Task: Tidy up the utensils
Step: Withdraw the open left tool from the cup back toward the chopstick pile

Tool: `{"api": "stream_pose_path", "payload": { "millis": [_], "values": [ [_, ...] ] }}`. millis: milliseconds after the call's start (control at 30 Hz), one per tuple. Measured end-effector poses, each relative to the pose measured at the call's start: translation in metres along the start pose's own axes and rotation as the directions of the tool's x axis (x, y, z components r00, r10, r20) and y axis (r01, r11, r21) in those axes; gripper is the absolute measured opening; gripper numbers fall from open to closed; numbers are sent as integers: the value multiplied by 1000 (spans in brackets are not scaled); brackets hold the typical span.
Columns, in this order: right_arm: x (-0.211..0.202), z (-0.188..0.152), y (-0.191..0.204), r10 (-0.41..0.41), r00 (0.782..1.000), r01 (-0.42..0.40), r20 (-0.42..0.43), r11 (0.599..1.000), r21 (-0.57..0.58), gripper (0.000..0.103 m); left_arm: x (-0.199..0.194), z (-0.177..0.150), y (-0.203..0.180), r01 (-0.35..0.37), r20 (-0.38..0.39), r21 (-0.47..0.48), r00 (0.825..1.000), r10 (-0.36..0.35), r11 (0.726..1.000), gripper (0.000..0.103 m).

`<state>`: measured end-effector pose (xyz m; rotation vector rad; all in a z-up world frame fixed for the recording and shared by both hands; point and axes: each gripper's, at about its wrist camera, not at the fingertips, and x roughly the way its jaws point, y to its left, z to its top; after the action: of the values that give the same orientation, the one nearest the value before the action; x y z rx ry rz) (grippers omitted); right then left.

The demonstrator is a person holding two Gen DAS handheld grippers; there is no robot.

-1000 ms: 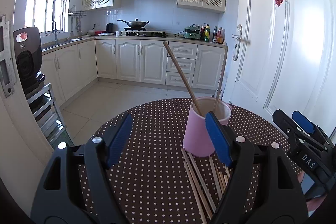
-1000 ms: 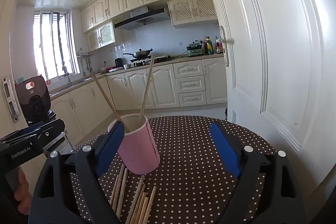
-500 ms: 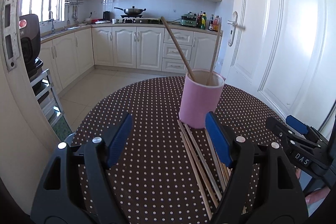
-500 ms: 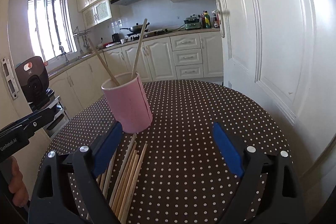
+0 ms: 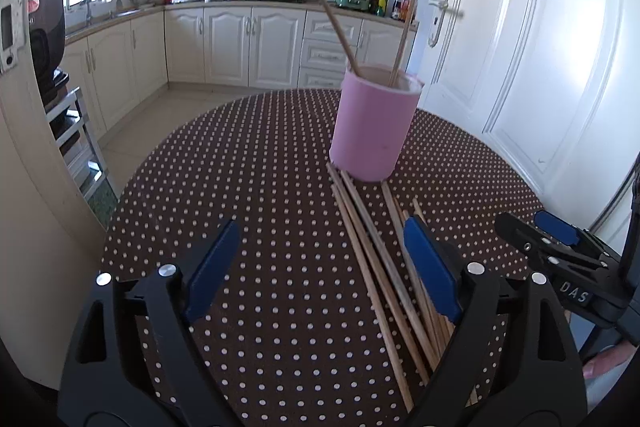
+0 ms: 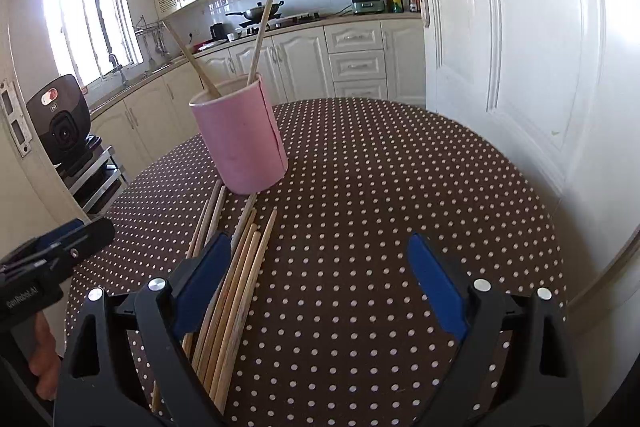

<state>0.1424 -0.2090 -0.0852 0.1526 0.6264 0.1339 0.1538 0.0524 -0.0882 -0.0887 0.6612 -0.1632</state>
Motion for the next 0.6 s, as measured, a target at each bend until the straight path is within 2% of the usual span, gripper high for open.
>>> {"api": "stream_pose_path", "payload": {
  "millis": [200,400,600],
  "values": [
    [2,-4,-1,29,999,-29,-45,999,18,89,12,-11,4,-17,-69,-8,997,16,1000,84],
    [2,-10,-6,70,995,-64,-72,994,85,92,23,-16,7,-1,-136,-43,991,-5,999,84],
    [0,-14,-5,20,996,-15,-87,998,65,93,34,-19,2,-3,-164,-31,987,-3,1000,84]
  ]
}}
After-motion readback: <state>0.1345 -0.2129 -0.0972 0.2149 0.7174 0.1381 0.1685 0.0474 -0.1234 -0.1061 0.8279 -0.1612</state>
